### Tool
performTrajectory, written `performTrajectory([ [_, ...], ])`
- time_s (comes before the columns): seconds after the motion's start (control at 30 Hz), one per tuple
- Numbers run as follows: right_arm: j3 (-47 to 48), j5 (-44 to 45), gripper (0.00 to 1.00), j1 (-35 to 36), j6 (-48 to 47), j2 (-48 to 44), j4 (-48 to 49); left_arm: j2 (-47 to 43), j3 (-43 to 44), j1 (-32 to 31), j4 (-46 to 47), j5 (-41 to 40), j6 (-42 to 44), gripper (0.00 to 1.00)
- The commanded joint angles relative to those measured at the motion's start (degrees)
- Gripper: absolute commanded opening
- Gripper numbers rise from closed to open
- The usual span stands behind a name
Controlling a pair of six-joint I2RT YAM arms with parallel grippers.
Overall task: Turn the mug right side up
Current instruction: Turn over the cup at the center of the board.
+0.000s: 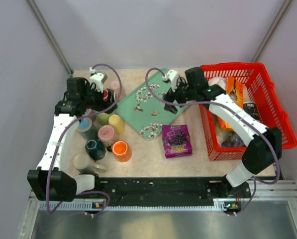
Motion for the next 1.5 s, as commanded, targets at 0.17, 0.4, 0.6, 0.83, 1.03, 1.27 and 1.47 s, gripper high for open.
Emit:
performTrajectory([
  [0.17, -6.68, -1.98, 0.85, 5.54, 1.94, 1.00, 9.99, -6.69, -4.68, -1.43, -2.38, -4.74, 4.39, 0.89],
  [0.4, -2.37, 1.62, 0.81, 5.54, 7.21, 3.74, 10.17, 4.98, 2.51, -1.43, 4.57, -8.45, -5.91, 0.81],
  [0.6, -2.89, 6.02, 0.78, 5.37, 10.20, 2.51, 10.43, 17.98, 10.07, -1.43, 7.83, -12.05, -5.74, 0.76],
  [0.83, -3.86, 9.01, 0.77, 5.11, 10.29, 1.01, 10.26, 31.09, 18.17, -1.43, 8.97, -11.35, -5.92, 0.69],
  [1.03, -4.13, 9.89, 0.76, 4.31, 10.12, 0.14, 9.55, 35.84, 19.93, -1.43, 9.15, -11.01, -4.96, 0.63],
  [1.27, -4.65, 9.80, 0.75, 3.43, 10.90, -0.13, 9.20, 41.29, 23.09, -2.04, 9.24, -10.56, -4.52, 0.59],
  [1.47, -4.92, 10.33, 0.75, 3.44, 10.91, -0.57, 8.59, 45.16, 26.52, -3.53, 9.68, -10.56, -4.43, 0.59],
])
